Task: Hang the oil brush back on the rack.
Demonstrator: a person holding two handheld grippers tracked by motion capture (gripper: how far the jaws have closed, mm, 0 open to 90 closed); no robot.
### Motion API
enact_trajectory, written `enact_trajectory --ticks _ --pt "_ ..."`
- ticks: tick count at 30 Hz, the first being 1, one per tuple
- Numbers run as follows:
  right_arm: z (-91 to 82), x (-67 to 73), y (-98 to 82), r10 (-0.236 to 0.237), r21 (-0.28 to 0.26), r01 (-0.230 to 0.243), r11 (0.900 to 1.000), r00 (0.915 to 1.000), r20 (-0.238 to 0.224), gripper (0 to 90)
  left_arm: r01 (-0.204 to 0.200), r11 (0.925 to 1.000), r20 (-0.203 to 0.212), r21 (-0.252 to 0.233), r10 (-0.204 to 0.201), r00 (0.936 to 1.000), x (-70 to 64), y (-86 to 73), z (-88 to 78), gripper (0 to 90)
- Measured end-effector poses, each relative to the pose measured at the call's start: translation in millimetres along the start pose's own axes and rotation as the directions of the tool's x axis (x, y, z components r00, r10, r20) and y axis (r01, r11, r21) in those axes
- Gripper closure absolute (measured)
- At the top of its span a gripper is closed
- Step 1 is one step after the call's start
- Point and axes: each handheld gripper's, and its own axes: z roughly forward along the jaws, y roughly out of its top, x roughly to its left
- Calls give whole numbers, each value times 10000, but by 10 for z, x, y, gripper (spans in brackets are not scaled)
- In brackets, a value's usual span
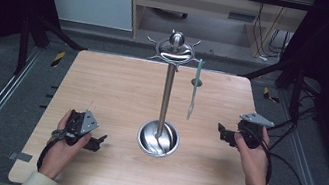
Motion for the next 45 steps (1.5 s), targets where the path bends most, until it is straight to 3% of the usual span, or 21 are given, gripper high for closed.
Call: enact_trajectory --ticks 8,19,26,38,45 --pt "92 32 -78 -257 286 260 9993 9996 -101 88 18 10000 19 -33 -18 10000 -7 2 4 32" --pt "258 148 -183 -426 964 495 9941 9965 -721 81 -9 10000 50 0 9 10000 -13 2 8 32" --pt "337 222 -229 -387 1030 494 9935 9939 -1030 81 -13 10000 63 3 13 10000 -15 2 9 32" --pt "434 345 -292 -107 666 185 9976 9933 -1155 87 -27 10000 83 -27 28 10000 -17 4 6 32" --pt "478 387 -319 -241 704 325 9970 9929 -1167 85 -14 10000 97 -53 14 10000 -19 3 10 32"
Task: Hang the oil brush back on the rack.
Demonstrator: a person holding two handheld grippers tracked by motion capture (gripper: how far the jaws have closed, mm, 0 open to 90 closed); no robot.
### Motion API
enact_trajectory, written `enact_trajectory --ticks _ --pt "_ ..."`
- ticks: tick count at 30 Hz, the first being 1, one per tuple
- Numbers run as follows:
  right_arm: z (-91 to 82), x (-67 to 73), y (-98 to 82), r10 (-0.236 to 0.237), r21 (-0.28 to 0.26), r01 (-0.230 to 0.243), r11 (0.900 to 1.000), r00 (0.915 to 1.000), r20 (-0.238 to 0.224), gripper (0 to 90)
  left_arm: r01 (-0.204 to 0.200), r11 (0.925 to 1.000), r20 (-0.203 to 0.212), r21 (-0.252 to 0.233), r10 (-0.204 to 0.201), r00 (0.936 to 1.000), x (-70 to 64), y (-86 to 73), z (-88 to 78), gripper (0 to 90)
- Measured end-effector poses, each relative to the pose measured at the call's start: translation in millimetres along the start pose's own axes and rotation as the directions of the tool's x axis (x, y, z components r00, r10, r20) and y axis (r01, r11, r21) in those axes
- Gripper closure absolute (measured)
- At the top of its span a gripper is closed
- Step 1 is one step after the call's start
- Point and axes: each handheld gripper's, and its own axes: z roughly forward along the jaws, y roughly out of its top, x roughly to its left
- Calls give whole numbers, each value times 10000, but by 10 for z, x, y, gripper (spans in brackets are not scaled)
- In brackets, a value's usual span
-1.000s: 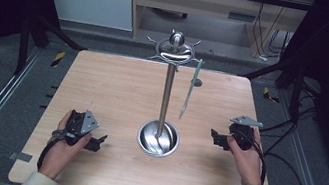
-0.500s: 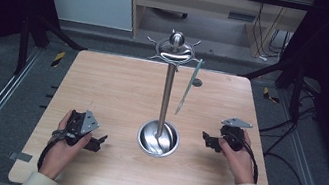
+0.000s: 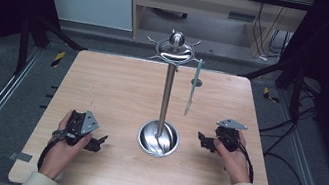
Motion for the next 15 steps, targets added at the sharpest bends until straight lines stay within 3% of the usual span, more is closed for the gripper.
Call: enact_trajectory --ticks 15 --pt "41 48 -21 -14 269 19 9996 9998 -176 85 387 9992 302 116 -390 9988 11 -29 33 32"
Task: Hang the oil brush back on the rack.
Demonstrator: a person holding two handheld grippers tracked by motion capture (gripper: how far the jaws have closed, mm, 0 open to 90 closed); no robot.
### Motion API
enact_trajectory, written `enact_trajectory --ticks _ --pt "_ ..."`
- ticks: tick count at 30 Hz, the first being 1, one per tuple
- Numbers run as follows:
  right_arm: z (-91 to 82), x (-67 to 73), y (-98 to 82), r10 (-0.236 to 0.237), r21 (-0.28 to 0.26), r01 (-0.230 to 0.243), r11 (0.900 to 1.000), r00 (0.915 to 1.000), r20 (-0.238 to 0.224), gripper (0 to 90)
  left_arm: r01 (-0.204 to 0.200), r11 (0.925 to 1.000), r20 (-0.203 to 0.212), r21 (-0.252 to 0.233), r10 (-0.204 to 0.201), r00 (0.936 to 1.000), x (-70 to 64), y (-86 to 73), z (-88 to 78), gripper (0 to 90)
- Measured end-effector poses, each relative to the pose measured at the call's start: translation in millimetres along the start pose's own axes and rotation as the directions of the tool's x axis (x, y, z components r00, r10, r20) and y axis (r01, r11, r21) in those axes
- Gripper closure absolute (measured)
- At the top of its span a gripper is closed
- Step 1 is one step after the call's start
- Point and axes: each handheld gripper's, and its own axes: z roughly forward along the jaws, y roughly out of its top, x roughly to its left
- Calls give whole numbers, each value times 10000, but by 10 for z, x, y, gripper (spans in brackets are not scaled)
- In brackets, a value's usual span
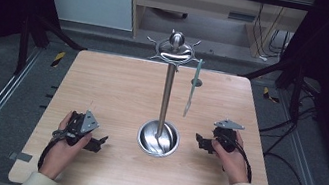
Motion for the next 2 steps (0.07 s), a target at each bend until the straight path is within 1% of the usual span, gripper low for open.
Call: enact_trajectory --ticks 2 --pt "2 1 -1 5 49 -5 10000 10000 -5 84 0 10000 -2 28 0 10000 2 -3 4 32"
